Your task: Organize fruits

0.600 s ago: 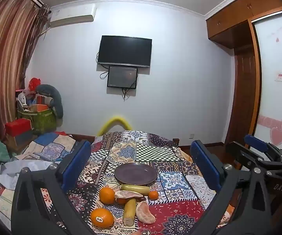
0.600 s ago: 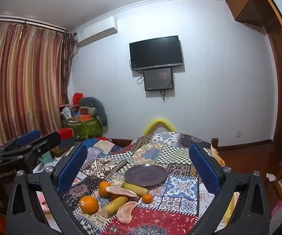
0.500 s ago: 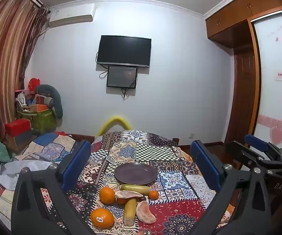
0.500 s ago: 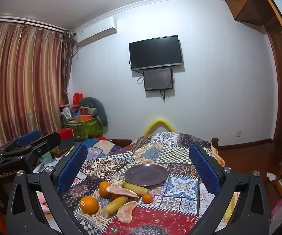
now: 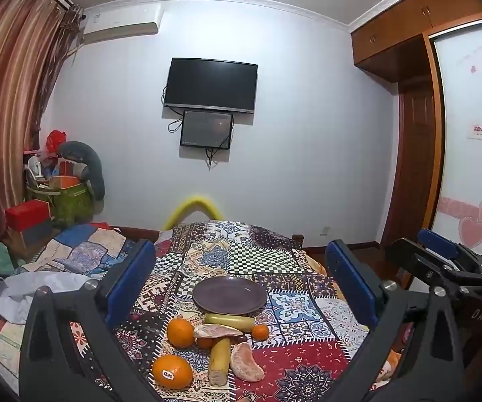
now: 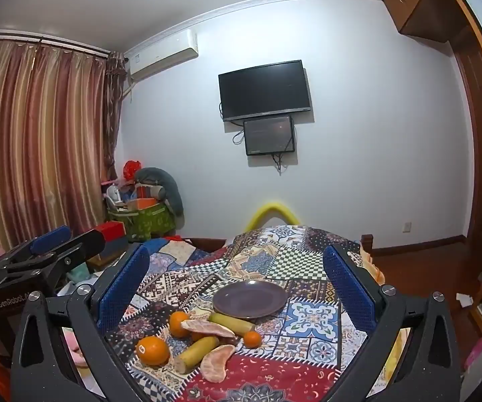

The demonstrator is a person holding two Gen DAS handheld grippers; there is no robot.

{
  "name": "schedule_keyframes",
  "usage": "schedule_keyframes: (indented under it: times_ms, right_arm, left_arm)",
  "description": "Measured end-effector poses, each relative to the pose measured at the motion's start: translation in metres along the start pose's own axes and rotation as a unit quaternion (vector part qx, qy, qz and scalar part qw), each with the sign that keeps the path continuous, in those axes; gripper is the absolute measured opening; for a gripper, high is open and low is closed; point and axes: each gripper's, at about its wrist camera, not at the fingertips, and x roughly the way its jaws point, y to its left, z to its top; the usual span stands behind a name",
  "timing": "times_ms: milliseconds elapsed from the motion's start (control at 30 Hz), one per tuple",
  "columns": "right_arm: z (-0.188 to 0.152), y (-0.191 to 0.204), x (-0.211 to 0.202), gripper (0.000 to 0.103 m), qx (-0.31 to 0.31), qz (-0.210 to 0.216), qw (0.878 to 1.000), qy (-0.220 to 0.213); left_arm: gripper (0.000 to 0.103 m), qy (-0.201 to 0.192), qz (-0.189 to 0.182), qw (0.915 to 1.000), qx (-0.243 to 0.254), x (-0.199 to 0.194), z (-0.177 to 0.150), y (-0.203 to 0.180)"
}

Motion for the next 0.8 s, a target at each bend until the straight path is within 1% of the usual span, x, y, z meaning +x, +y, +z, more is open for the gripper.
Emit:
schedule_keyframes:
  times_ms: [133,233,800]
  right_arm:
    - [-0.0002,-0.0002,0.0014,0.103,0.001,0.0,1.0,0.0]
    - [0.0009,-0.005,-0.0067,0.103,0.003,-0.003,1.0,-0.001]
    - [0.0005,-0.006,-0.0055,0.103,0.003,-0.002,1.0,0.0]
  left_arm:
    - [0.103,-0.001,0.0,1.0,0.0,0.0024,-0.0017,0.0003]
    - [0.103,-0.001,0.0,1.0,-0.001,0.0026,-0.0018,0.0001]
    - [0.103,0.0,-0.004,1.0,0.0,0.0072,-0.0014,0.0012]
